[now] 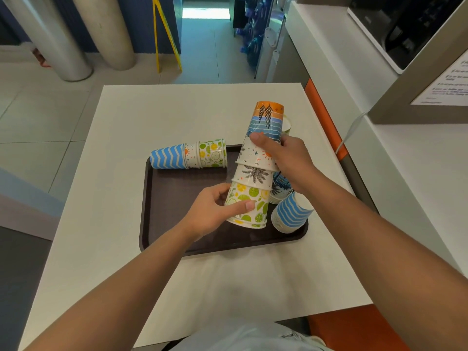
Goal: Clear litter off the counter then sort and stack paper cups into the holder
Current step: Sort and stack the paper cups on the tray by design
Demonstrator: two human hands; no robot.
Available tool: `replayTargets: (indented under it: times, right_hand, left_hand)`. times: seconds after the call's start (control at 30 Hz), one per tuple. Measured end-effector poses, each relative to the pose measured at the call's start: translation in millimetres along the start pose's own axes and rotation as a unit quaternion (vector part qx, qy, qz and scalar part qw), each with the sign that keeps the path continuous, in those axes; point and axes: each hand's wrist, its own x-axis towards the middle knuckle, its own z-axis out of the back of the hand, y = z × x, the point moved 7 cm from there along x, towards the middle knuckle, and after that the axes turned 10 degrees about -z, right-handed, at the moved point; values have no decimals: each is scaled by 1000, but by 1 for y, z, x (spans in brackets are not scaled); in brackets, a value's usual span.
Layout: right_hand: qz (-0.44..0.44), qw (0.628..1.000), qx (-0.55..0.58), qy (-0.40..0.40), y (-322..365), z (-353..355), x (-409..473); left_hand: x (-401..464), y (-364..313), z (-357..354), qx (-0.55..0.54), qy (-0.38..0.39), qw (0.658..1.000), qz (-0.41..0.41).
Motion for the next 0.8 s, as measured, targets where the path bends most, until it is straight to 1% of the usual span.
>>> replayTargets:
  times: [0.13,0.23,0.3,0.4,0.5,0.67,0.8]
  right_hand:
    - [-7,1000,4,14,-2,-3,-3]
    - [-10,999,-19,30,-7,-16,-7]
    - [-13,999,-26,24,-13,-21,-7]
    - [-22,999,-30,15,-15,-21,-6]
    - [-22,1000,-20,10,-14,-18,-5]
    - [-17,1000,-1,24,-8,-18,-4]
    - [-20,1000,11,5,-7,-15,-2]
  left_hand:
    - [-1,1,-5,-5,3,1000,4]
    - [3,-2,-7,-4,-26,1000,-9]
    - [6,-6,-6,5,-36,999,-15]
    - [7,-7,-6,12,-28,999,-12]
    - [5,-8,-6,-3,-24,1000,-16]
    - [4,-8,-9,-13,-9,1000,-14]
    - [4,-9,-6,5,-11,1000,-18]
